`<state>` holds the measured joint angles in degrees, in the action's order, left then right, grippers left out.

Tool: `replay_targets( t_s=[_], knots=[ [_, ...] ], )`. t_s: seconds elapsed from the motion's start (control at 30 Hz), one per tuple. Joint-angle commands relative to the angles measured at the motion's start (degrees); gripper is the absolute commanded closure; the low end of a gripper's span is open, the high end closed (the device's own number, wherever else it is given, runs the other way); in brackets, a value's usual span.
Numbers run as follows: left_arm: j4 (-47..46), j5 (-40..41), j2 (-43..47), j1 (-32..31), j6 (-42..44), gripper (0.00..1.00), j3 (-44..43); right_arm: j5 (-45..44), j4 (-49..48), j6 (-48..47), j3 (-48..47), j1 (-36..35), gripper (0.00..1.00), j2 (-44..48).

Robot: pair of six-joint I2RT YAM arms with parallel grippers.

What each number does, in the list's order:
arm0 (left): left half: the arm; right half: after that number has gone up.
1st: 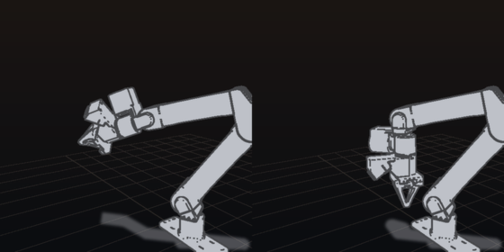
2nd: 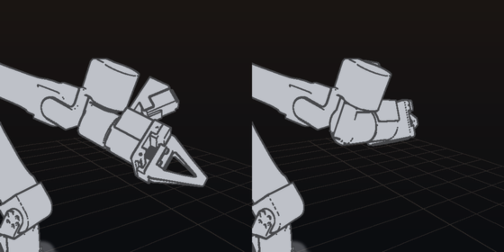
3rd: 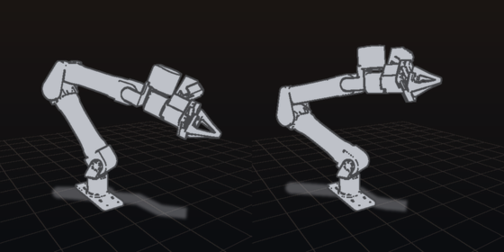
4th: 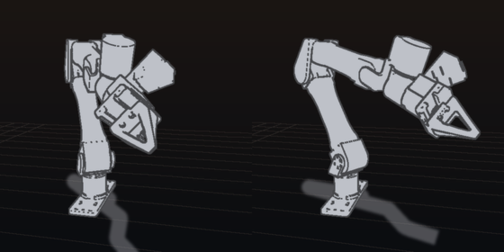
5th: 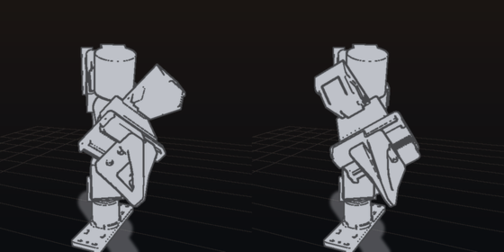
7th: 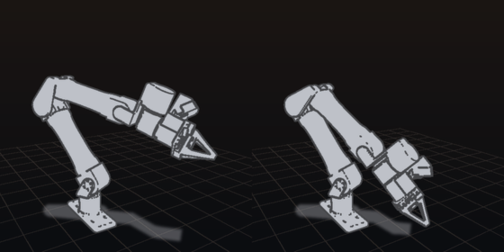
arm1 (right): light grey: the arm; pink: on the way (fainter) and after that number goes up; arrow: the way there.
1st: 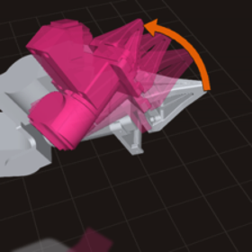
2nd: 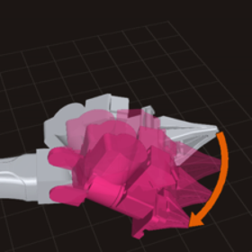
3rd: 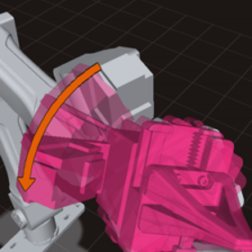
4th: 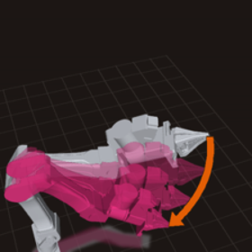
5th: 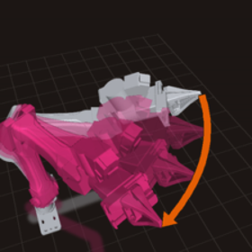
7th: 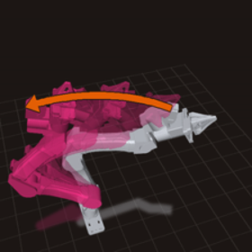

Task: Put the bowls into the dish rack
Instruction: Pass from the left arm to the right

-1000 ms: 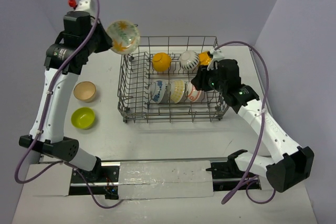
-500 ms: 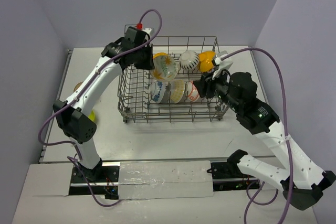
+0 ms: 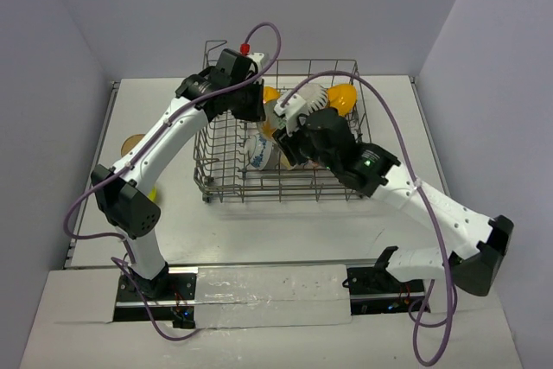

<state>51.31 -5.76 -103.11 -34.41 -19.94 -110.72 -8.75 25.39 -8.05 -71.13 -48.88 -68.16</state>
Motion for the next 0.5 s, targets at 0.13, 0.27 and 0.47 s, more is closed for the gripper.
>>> replay_targets(
  t_s=[0.13,0.27,0.47],
  knots=[
    [-3.1,-1.0,1.9,-0.9,1.6,1.00,1.6,-0.8,-0.4,-2.4,-6.6,-1.3,0.47,-6.1],
    [-2.9,-0.7,1.9,-1.1,1.8,1.00,1.8,0.6,-1.0,-1.7,-7.1,-1.7,0.48,-8.3],
    [-3.0,-1.3,1.8,-1.1,1.8,1.00,1.8,2.0,-1.8,-0.7,-7.0,-2.1,0.49,-10.2]
  ],
)
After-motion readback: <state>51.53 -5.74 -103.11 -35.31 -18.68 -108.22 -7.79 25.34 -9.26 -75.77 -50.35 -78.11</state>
